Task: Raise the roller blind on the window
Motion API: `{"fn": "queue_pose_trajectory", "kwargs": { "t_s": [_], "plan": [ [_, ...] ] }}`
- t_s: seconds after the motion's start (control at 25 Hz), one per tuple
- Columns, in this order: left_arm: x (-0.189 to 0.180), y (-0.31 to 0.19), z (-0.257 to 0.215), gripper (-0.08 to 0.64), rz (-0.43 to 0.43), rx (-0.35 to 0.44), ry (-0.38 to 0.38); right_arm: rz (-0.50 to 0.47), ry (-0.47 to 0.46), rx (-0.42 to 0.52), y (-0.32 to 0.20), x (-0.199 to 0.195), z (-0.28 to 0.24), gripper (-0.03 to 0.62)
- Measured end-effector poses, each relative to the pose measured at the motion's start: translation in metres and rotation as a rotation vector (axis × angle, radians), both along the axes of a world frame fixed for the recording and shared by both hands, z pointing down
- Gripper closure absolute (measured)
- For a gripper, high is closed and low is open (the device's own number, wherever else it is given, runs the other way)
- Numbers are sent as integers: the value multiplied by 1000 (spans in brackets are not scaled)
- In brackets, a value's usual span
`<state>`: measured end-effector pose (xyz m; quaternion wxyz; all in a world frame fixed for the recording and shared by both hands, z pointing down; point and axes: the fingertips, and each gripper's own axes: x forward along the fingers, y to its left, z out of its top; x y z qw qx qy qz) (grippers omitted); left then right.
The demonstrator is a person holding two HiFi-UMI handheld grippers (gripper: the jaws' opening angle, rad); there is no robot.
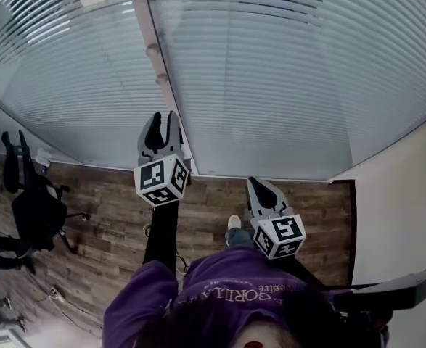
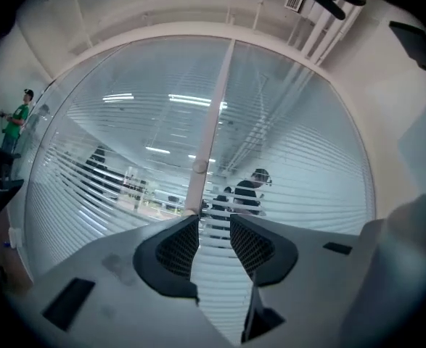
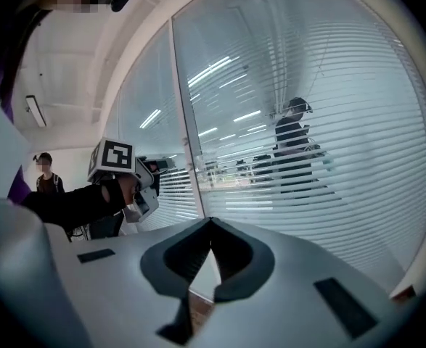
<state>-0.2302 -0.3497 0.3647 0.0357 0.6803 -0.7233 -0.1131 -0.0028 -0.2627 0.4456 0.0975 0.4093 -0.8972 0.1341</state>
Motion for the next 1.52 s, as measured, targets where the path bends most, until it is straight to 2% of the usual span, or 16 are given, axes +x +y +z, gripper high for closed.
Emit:
{"fn": "queue_pose_trajectory", "kwargs": {
  "t_s": [0.08,0.16,0.28,0.44,0.56,0.68,0.8,0.92,1.0,1.28,1.52],
  "plan": [
    [-14,-33,0,447,-43,2,74,22,-4,10,-30,15,0,595],
    [-26,-58,5,437,-75,9,185,46,-9,7,-52,30,5,595],
    [-44,-81,21,422,-130,8,310,61,-20,-1,-74,41,18,595],
    [-56,-98,44,422,-130,-29,357,54,-34,4,-100,32,29,595],
    [-57,-102,39,423,-118,-22,369,59,-44,9,-116,24,18,595],
    [-59,-100,36,431,-127,-30,277,55,-44,25,-126,16,9,595],
    [-54,-98,52,433,-133,-65,91,53,-56,20,-133,11,30,595],
    [-48,-97,63,434,-117,-95,-53,43,-57,14,-133,6,46,595],
    [-47,-99,59,436,-110,-110,-115,39,-50,11,-133,4,42,595],
    [-47,-103,31,436,-108,-155,-259,40,-33,-5,-127,-2,18,595],
    [-43,-105,33,436,-108,-215,-484,51,-36,-2,-124,-4,19,595]
  ]
}}
